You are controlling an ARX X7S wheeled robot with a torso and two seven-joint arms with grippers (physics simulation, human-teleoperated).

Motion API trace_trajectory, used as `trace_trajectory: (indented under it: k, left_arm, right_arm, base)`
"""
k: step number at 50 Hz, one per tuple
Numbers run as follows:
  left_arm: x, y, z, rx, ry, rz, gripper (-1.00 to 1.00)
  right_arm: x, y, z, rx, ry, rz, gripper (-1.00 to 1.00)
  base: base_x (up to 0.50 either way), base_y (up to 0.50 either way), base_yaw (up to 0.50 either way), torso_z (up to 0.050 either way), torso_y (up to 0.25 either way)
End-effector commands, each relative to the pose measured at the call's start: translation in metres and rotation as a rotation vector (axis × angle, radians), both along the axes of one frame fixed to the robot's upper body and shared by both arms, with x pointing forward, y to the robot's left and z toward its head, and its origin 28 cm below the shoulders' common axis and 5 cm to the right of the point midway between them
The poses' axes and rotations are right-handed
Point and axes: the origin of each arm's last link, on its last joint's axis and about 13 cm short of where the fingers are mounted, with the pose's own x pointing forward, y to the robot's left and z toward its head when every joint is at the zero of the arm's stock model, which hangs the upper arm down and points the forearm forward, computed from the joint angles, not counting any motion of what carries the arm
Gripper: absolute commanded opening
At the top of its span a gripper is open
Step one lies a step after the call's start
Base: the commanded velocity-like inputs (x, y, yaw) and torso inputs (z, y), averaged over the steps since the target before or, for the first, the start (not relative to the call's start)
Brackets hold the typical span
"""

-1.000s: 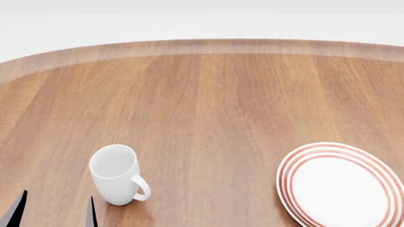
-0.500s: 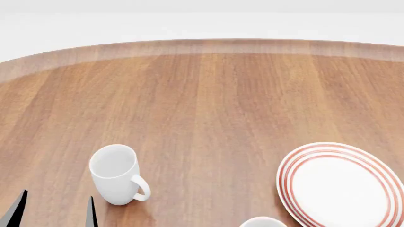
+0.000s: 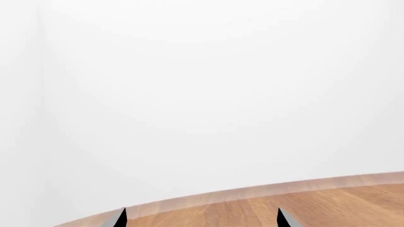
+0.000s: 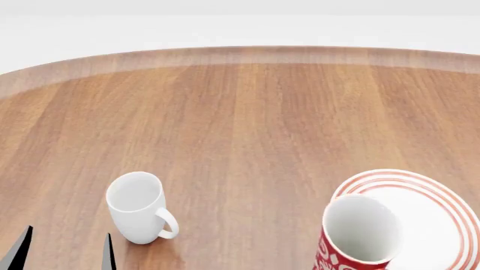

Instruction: Pick up the red mug and put it on the plate

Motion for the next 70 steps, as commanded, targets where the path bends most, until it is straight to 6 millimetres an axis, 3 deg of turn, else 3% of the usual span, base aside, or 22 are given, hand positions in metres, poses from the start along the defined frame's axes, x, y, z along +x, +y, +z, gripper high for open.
trace_trajectory:
  k: [1,30,48,49,53,70]
  left_arm:
    - [0.000,0.000,0.000,-0.001,-0.002,-0.002,1.00]
    - [0.000,0.000,0.000,-0.001,-0.008,0.001,1.00]
    - [0.000,0.000,0.000,-0.002,-0.010,-0.002,1.00]
    - [0.000,0.000,0.000,-0.004,-0.007,-0.002,1.00]
    - [0.000,0.000,0.000,-0.004,-0.004,-0.003,1.00]
    - [0.000,0.000,0.000,-0.001,-0.002,-0.003,1.00]
  right_arm:
    - [0.012,-0.003,0.025,-0.011,0.022,-0.044,-1.00]
    - [0.036,-0.012,0.053,-0.045,0.007,-0.171,-1.00]
    - [0.036,-0.012,0.058,-0.078,-0.004,-0.157,-1.00]
    - [0.041,-0.018,0.062,-0.170,-0.011,-0.154,-1.00]
    - [0.053,-0.031,0.076,-0.230,-0.012,-0.127,-1.00]
    - [0.088,-0.063,0.107,-0.181,0.028,0.013,-1.00]
  base:
    - [0.00,0.00,0.00,0.000,0.000]
    - [0.00,0.00,0.00,0.000,0.000]
    - [0.00,0.00,0.00,0.000,0.001]
    - [0.00,0.00,0.00,0.000,0.000]
    - [0.00,0.00,0.00,0.000,0.000]
    - [0.00,0.00,0.00,0.000,0.000]
